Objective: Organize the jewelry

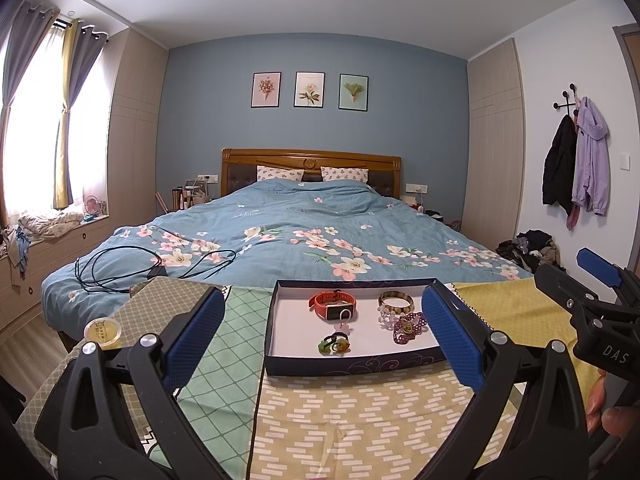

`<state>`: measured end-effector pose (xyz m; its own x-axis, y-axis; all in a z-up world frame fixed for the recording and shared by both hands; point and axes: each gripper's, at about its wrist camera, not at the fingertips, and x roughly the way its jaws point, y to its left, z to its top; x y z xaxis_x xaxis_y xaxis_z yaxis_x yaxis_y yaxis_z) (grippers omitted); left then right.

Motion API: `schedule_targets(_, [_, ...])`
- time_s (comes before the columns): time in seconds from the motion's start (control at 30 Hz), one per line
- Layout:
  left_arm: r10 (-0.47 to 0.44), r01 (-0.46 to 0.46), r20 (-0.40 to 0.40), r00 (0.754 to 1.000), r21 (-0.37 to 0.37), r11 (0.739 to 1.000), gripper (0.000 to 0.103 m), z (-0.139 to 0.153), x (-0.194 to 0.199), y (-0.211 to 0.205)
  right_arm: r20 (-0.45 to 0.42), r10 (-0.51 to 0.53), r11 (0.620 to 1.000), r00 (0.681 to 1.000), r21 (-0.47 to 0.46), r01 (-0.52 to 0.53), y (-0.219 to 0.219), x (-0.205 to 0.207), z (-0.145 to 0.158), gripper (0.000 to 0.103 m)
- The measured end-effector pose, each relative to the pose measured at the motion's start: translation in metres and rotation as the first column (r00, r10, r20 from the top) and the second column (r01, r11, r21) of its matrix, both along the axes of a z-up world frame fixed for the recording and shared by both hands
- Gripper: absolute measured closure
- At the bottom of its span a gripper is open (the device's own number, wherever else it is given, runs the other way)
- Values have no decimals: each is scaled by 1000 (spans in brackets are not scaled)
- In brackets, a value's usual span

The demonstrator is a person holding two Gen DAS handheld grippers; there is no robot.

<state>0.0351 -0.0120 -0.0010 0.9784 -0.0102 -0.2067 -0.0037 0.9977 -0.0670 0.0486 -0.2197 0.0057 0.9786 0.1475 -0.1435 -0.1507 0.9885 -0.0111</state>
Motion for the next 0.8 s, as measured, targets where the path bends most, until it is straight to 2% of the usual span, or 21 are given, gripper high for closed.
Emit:
schedule_targets(0.67, [5, -5, 16, 1000, 1, 1000, 6, 1, -3, 3, -11, 2, 1000, 1000, 0, -2, -1, 1, 1, 7])
schedule_targets(0.8, [10, -10, -8, 1000, 23, 1000, 6, -1, -1, 2, -40, 5, 1000, 999, -6, -6, -6, 2, -2, 7])
